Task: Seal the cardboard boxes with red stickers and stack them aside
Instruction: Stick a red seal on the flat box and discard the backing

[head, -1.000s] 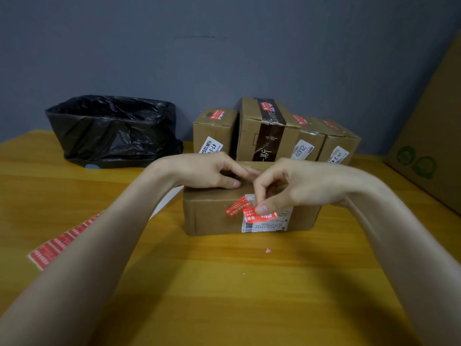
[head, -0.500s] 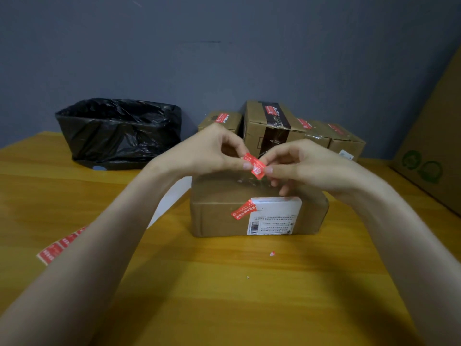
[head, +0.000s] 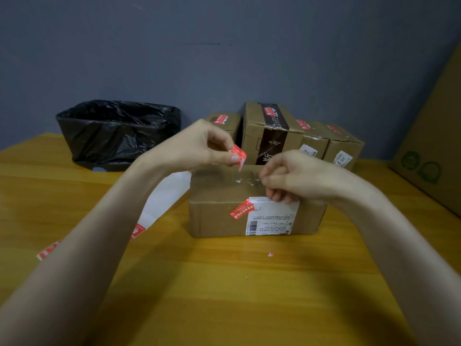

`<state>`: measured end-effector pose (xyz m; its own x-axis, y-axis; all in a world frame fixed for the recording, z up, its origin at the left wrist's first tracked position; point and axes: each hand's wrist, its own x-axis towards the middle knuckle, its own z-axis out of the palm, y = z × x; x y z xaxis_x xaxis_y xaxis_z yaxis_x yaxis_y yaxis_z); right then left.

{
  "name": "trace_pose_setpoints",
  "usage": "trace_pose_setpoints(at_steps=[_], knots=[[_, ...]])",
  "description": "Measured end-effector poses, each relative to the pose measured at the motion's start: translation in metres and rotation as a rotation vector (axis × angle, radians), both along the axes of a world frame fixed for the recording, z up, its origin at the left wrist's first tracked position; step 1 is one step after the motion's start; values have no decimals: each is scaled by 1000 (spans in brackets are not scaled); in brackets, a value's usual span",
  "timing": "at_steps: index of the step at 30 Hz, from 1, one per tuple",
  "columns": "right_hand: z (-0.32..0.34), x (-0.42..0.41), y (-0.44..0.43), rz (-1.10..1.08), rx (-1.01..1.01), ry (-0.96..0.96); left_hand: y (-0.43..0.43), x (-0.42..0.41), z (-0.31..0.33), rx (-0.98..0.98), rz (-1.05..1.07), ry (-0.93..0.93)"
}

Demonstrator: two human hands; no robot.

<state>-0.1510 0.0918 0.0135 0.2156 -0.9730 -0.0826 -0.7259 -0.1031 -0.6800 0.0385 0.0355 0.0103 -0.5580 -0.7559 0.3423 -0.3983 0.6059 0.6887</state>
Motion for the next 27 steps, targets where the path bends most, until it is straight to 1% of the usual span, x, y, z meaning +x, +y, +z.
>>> trace_pose_setpoints(at_steps=[1,2,4,5,8,10,13,18,22,24,25,27], knots=[[0,2,2,47,-12,15,-2,1,-1,44,-15,3],[0,5,3,97,-41,75,-3,1,-2,87,-41,-20],[-3,10,3,171,-123,253,-5,-2,-8,169,-105,-115],[-5,13,3,189,-158,310,-6,-3,-10,207,-128,-153],[-9,18,5,196,-211,341,-6,-7,-13,296,-158,-196],[-10,18,5,195,-239,351,-6,-8,-13,316,-159,-223],[-10,18,3,223,-227,347,-6,-8,-15,335,-149,-238],[-6,17,7,334,-187,387,-8,-7,-17,350,-137,-227],[-1,14,12,435,-86,297,-7,-6,-15,345,-143,-237],[2,10,11,441,-29,225,-7,-4,-15,350,-145,-243],[3,7,11,429,-1,142,-7,-3,-15,361,-150,-232],[6,1,9,348,42,-97,-6,1,-15,378,-151,-182]])
